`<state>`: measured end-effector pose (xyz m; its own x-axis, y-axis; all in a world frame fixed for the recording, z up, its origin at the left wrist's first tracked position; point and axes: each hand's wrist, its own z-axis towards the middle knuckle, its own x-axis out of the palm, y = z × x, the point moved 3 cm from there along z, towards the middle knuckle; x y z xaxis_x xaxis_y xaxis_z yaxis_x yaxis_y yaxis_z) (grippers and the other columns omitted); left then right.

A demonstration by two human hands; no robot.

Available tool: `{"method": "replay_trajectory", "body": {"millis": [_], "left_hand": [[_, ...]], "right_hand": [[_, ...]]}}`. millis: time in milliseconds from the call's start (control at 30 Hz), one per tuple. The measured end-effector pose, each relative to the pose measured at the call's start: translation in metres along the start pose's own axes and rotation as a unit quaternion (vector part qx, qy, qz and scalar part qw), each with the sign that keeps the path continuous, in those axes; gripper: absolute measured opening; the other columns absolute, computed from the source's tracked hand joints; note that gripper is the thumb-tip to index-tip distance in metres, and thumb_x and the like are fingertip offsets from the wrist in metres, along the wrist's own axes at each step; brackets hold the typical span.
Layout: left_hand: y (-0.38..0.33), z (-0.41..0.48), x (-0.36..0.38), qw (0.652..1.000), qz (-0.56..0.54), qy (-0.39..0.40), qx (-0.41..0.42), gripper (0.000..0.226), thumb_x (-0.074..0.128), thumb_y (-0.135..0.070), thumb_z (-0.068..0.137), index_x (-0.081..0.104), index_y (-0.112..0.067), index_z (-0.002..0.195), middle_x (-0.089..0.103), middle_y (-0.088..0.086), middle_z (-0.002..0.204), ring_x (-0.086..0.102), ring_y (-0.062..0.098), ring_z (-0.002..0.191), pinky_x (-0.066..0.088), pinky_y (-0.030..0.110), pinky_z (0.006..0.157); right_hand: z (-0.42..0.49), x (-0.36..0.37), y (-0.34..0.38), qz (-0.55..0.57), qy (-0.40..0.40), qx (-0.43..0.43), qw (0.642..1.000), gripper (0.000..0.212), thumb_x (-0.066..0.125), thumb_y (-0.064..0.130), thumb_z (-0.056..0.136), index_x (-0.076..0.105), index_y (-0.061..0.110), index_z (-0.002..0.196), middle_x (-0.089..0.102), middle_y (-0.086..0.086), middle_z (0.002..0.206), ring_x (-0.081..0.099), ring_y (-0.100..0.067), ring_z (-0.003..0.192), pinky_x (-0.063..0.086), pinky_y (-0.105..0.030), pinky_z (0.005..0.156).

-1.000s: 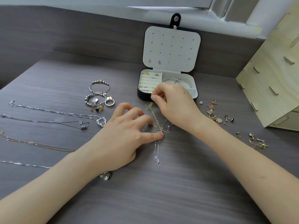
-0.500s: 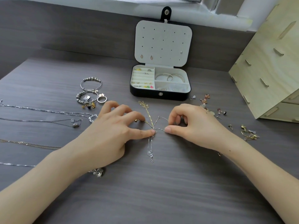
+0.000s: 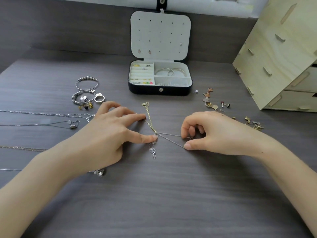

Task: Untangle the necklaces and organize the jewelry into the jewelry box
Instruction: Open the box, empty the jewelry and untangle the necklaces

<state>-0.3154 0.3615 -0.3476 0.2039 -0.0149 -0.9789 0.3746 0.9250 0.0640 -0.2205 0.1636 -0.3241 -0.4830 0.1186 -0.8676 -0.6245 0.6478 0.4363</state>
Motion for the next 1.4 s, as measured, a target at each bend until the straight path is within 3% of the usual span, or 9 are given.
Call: {"method": "replay_trajectory", "body": {"millis": [167, 533, 667, 800, 1033, 1133, 1233, 1333, 1400], "left_hand": [[-0.002, -0.001, 0.0, 1.0, 0.005, 0.005, 0.003, 0.08, 0.03, 0.0, 0.053, 0.066, -0.046, 0.109, 0.065, 0.011, 0.119, 0.064, 0.029, 0.102, 0.039, 0.052, 0.09], [0.003, -0.004, -0.002, 0.995, -0.097, -0.017, -0.01, 0.077, 0.044, 0.004, 0.059, 0.059, -0.048, 0.114, 0.059, 0.003, 0.13, 0.056, 0.019, 0.113, 0.028, 0.037, 0.099], [0.014, -0.005, -0.015, 0.983, -0.148, -0.103, -0.039, 0.058, 0.032, -0.004, 0.07, 0.071, -0.035, 0.098, 0.067, -0.004, 0.114, 0.053, 0.011, 0.093, 0.035, 0.035, 0.084], [0.023, -0.008, -0.027, 0.974, -0.144, -0.147, -0.094, 0.054, 0.021, -0.011, 0.065, 0.072, -0.025, 0.073, 0.068, -0.007, 0.088, 0.046, 0.012, 0.076, 0.036, 0.036, 0.068], [0.023, -0.007, -0.026, 0.972, -0.135, -0.158, -0.11, 0.05, 0.021, -0.013, 0.063, 0.069, -0.025, 0.068, 0.066, -0.008, 0.079, 0.041, 0.012, 0.069, 0.038, 0.037, 0.064], [0.018, -0.005, -0.02, 0.976, -0.13, -0.152, -0.084, 0.05, 0.022, -0.013, 0.064, 0.07, -0.025, 0.07, 0.068, -0.01, 0.081, 0.042, 0.01, 0.07, 0.037, 0.035, 0.067], [0.013, -0.003, -0.012, 0.98, -0.133, -0.137, -0.054, 0.053, 0.023, -0.013, 0.063, 0.072, -0.026, 0.076, 0.07, -0.013, 0.088, 0.051, 0.01, 0.077, 0.04, 0.035, 0.073], [0.01, -0.001, -0.004, 0.98, -0.147, -0.127, -0.039, 0.059, 0.023, -0.012, 0.063, 0.074, -0.02, 0.091, 0.071, -0.007, 0.103, 0.054, 0.009, 0.096, 0.04, 0.033, 0.092], [0.007, -0.001, 0.001, 0.985, -0.13, -0.108, -0.038, 0.064, 0.022, -0.012, 0.064, 0.071, -0.018, 0.105, 0.068, -0.004, 0.113, 0.056, 0.014, 0.112, 0.035, 0.043, 0.1]], "right_hand": [[-0.002, -0.001, 0.002, -0.01, 0.004, -0.002, 1.0, 0.015, 0.073, 0.035, 0.077, 0.06, 0.032, 0.085, 0.054, 0.016, 0.081, 0.047, 0.001, 0.074, 0.038, -0.016, 0.067], [0.025, 0.002, 0.027, -0.009, -0.094, -0.072, 0.993, 0.005, 0.062, 0.027, 0.086, 0.064, 0.026, 0.082, 0.055, 0.012, 0.074, 0.046, 0.001, 0.068, 0.033, -0.02, 0.063], [0.046, 0.001, 0.04, 0.017, -0.135, -0.094, 0.986, 0.007, 0.065, 0.028, 0.085, 0.068, 0.023, 0.089, 0.055, 0.014, 0.072, 0.046, 0.003, 0.065, 0.034, -0.01, 0.063], [0.072, 0.01, 0.054, -0.006, -0.123, -0.118, 0.985, 0.027, 0.069, 0.039, 0.081, 0.064, 0.025, 0.103, 0.056, 0.009, 0.08, 0.048, -0.007, 0.08, 0.035, -0.023, 0.072], [0.09, 0.016, 0.068, -0.082, -0.071, -0.136, 0.985, 0.018, 0.063, 0.036, 0.087, 0.059, 0.021, 0.095, 0.048, 0.01, 0.084, 0.049, -0.017, 0.1, 0.037, -0.029, 0.084], [0.081, 0.01, 0.064, -0.034, -0.094, -0.136, 0.986, 0.017, 0.064, 0.035, 0.087, 0.051, 0.023, 0.088, 0.052, 0.011, 0.085, 0.049, -0.007, 0.088, 0.034, -0.021, 0.075], [0.067, -0.001, 0.056, 0.054, -0.101, -0.119, 0.986, 0.018, 0.07, 0.031, 0.082, 0.054, 0.025, 0.076, 0.052, 0.016, 0.066, 0.047, 0.004, 0.062, 0.035, -0.013, 0.06], [0.052, -0.012, 0.046, 0.137, -0.107, -0.107, 0.979, 0.021, 0.074, 0.026, 0.079, 0.056, 0.026, 0.068, 0.054, 0.02, 0.055, 0.049, 0.005, 0.055, 0.037, -0.01, 0.057], [0.041, -0.018, 0.04, 0.156, -0.112, -0.102, 0.976, 0.019, 0.075, 0.026, 0.077, 0.058, 0.025, 0.068, 0.055, 0.024, 0.054, 0.049, 0.003, 0.054, 0.037, -0.009, 0.055]]}}
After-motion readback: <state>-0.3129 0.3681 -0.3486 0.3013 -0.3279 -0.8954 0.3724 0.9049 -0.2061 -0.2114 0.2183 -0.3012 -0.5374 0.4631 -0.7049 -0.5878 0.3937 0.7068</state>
